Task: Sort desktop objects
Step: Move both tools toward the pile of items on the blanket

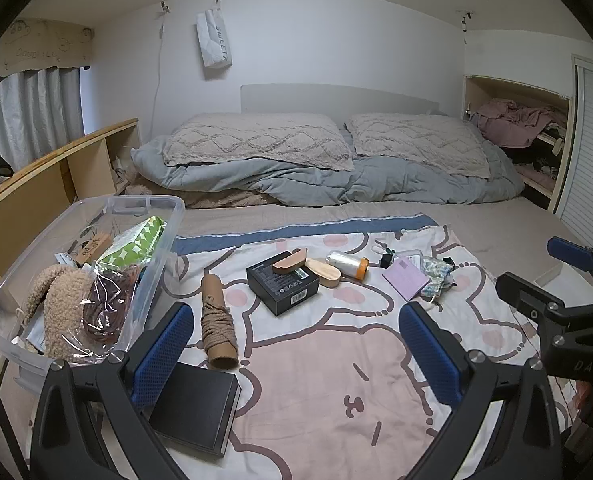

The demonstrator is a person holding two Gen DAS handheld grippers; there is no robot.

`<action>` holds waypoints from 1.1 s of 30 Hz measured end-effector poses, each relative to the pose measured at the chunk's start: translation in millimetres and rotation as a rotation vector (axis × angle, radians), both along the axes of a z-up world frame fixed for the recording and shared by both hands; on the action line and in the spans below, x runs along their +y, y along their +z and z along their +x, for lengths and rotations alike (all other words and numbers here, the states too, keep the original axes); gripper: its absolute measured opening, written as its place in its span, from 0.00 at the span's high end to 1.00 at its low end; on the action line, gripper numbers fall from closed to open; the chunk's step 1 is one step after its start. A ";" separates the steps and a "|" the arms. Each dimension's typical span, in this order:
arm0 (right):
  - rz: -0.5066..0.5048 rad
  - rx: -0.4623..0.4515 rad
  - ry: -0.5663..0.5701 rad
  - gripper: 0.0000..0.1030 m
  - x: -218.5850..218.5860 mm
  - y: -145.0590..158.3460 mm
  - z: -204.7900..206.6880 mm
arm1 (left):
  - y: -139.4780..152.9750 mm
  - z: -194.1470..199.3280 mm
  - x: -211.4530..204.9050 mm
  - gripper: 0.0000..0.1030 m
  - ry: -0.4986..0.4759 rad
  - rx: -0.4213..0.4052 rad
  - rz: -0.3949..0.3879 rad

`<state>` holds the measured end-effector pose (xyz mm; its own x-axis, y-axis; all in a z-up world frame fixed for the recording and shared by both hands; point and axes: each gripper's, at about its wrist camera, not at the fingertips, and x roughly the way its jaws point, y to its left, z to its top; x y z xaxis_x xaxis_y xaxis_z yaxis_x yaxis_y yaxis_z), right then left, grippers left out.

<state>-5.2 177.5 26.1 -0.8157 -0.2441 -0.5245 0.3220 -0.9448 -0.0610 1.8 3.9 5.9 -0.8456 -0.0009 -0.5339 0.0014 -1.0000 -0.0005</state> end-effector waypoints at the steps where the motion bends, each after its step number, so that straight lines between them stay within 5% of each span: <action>1: 0.001 0.001 0.000 0.00 0.1 0.1 0.2 | -0.7 -0.1 0.5 0.00 0.000 0.000 0.000; 33: 0.006 0.030 0.005 0.00 7.5 11.5 27.3 | 10.8 26.3 4.4 0.00 0.028 0.027 -0.022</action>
